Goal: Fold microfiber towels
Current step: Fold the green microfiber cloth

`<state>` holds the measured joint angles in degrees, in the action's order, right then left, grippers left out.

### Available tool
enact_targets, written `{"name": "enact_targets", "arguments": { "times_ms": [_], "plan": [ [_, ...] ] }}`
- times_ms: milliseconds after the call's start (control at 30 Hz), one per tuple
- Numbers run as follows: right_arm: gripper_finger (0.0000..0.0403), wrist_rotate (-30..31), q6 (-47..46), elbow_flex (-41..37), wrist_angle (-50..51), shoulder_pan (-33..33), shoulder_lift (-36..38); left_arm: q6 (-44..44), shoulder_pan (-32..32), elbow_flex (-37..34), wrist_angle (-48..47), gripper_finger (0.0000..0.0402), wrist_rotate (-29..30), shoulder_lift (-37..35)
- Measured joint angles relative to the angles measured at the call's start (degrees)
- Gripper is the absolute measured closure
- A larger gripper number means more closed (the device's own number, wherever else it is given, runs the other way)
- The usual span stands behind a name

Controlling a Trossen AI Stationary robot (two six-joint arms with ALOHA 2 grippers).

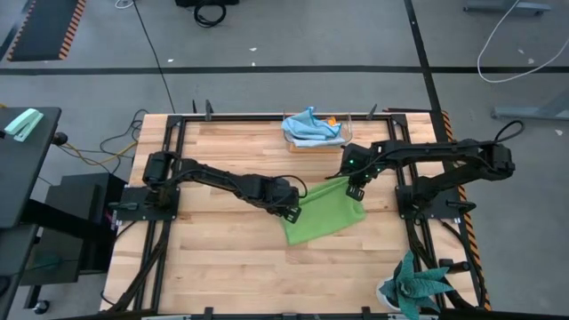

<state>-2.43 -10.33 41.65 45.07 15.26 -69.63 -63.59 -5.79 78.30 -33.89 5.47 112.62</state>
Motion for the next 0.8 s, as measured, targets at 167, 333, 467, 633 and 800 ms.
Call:
{"name": "enact_targets", "arguments": {
  "times_ms": [167,333,467,633,800],
  "plan": [
    [0.0403,0.3,0.0,0.4,1.0,0.1,-1.0,-0.3,0.5,0.0,-1.3,0.0401,1.2,0.0],
    [0.0403,2.4,-0.1,1.5,3.0,0.1,-3.2,-0.4,1.1,0.0,-1.4,0.0392,2.4,0.0],
    [0.0403,3.1,-0.1,2.3,4.1,0.1,-4.3,-0.3,1.2,0.0,-2.0,0.0386,4.6,0.0],
    [0.0403,4.3,0.0,2.9,4.9,0.1,-4.7,1.2,1.3,0.0,-2.5,0.0387,6.6,-0.2],
    [0.0403,5.4,0.2,3.7,6.0,0.1,-4.7,1.7,1.9,0.2,-3.6,0.0382,6.6,-1.9]
  ]
}}
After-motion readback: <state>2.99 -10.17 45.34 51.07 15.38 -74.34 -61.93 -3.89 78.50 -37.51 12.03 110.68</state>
